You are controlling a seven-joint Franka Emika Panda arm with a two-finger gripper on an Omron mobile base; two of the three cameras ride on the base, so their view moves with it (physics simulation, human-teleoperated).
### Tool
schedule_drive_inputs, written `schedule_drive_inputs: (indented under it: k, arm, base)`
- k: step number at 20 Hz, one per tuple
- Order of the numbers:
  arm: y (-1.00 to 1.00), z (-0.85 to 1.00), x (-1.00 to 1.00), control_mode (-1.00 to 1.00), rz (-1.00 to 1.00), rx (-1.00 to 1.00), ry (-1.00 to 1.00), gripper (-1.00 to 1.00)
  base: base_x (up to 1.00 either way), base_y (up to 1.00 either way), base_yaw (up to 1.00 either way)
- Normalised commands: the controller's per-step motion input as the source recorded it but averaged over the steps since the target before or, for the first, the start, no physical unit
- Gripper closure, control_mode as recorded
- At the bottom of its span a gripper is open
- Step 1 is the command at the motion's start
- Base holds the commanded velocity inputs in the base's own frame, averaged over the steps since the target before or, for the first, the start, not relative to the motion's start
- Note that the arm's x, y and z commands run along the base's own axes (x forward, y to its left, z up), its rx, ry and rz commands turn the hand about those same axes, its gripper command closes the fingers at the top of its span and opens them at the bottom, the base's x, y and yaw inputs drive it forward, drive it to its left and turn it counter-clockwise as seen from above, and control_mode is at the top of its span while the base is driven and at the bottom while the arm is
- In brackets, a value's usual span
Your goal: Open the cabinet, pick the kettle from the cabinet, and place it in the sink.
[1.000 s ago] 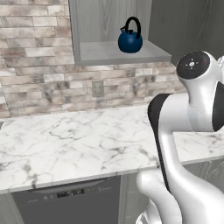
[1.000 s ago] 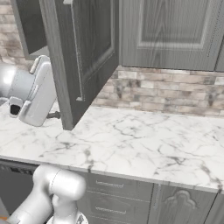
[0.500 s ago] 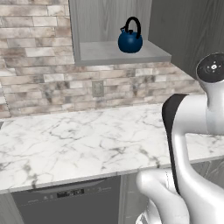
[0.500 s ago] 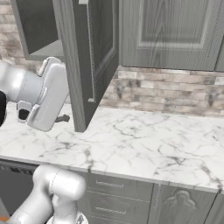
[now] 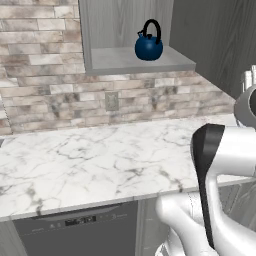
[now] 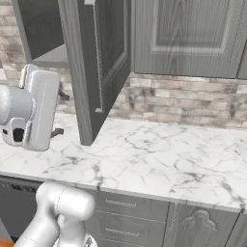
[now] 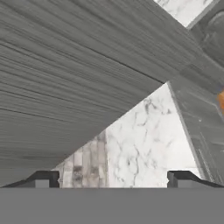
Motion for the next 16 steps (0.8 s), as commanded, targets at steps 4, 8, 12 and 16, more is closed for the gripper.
schedule_drive_inputs:
  k: [4,8,12,16]
  arm:
    - [0.26,0.12,-0.14,-1.0,0.76,-0.28,0.12,-1.0]
    - [0.2,0.17,-0.05,-1.0,0.71,-0.31,0.12,-1.0]
    - [0.19,0.25,0.01,-1.0,0.53,-0.34,0.17,-1.0]
    - [0.21,0.27,0.12,-1.0,0.37,-0.35,0.16,-1.0]
  base:
    - [0.0,0.0,0.0]
    - [0.0,0.0,0.0]
    - [0.0,0.0,0.0]
    - [0.0,0.0,0.0]
